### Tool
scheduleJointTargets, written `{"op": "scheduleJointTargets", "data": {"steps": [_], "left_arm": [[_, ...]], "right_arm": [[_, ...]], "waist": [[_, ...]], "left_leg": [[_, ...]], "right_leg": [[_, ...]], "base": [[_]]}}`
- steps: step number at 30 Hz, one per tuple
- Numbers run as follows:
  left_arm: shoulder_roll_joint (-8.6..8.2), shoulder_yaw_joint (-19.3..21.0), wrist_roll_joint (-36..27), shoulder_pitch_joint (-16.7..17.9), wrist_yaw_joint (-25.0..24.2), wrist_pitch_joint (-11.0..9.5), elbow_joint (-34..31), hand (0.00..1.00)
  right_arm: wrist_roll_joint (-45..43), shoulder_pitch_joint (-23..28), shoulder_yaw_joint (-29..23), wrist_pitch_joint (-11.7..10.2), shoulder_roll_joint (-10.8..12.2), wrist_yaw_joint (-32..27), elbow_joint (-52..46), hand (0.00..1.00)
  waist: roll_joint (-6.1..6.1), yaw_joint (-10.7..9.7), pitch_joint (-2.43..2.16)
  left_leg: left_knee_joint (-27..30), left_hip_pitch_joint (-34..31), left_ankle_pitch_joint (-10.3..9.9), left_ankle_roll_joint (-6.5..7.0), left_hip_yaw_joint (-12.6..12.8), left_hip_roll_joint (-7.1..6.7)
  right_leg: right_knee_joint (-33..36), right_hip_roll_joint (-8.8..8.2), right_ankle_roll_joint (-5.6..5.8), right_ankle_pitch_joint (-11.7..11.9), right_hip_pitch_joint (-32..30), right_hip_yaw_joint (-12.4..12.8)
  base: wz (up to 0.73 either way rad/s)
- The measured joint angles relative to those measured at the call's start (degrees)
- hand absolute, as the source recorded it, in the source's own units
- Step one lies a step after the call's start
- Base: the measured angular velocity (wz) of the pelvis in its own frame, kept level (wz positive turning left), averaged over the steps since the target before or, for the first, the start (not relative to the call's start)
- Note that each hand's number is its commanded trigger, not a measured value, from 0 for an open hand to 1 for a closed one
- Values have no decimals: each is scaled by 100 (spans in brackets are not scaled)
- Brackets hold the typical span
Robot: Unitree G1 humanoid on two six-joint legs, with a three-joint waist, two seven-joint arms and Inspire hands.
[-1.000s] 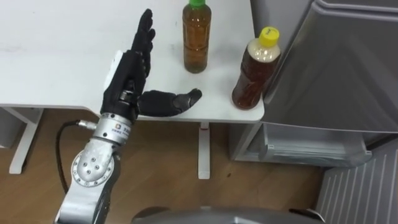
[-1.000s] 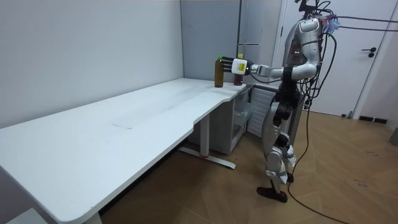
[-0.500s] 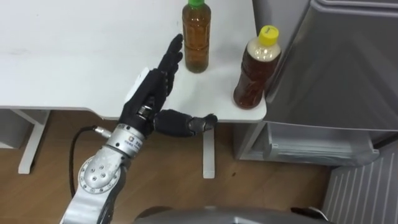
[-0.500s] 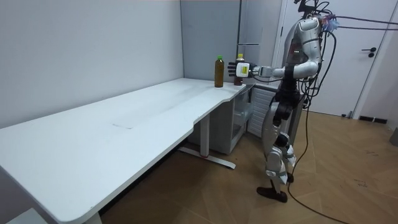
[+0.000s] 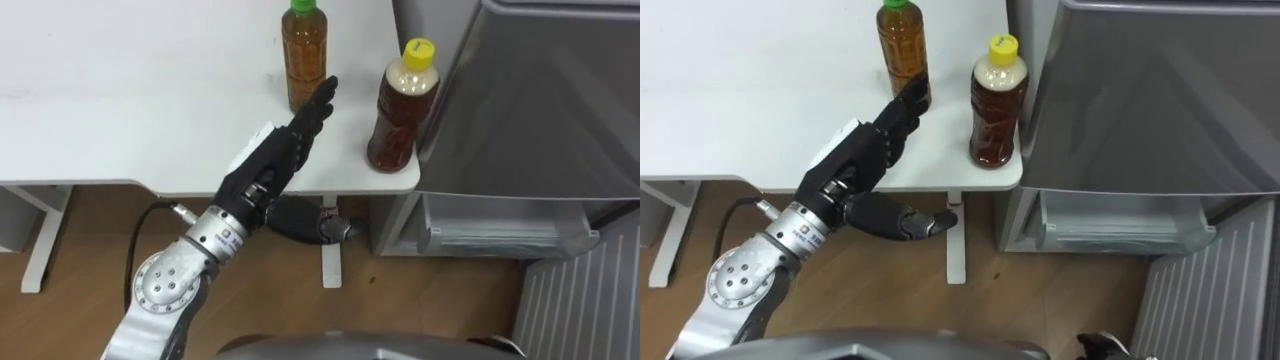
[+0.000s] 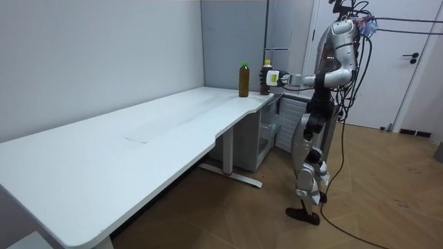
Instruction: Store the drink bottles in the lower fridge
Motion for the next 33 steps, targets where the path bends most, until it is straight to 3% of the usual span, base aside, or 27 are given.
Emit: {"op": "scheduleJointTargets", "data": {"steps": [11,21,33], "left_arm": [[-5,40,247,-268,32,-1,-47,0],[-80,38,173,-403,379,-1,-47,0],[-132,16,77,-544,412,28,-44,0]], "right_arm": [[-105,4,3,90,19,-2,49,0],[-135,14,-7,202,66,-10,139,0],[-248,3,-22,331,173,-5,101,0]], "waist": [[-12,-17,-5],[-34,-56,-12],[22,-339,-10]], "left_leg": [[25,-3,0,0,25,4],[30,17,-1,-2,134,53],[-107,132,10,-18,240,63]], "right_leg": [[1,1,0,1,-82,24],[14,29,-12,8,-77,159],[12,49,-32,23,-83,258]], "base": [[0],[-4],[-5]]}}
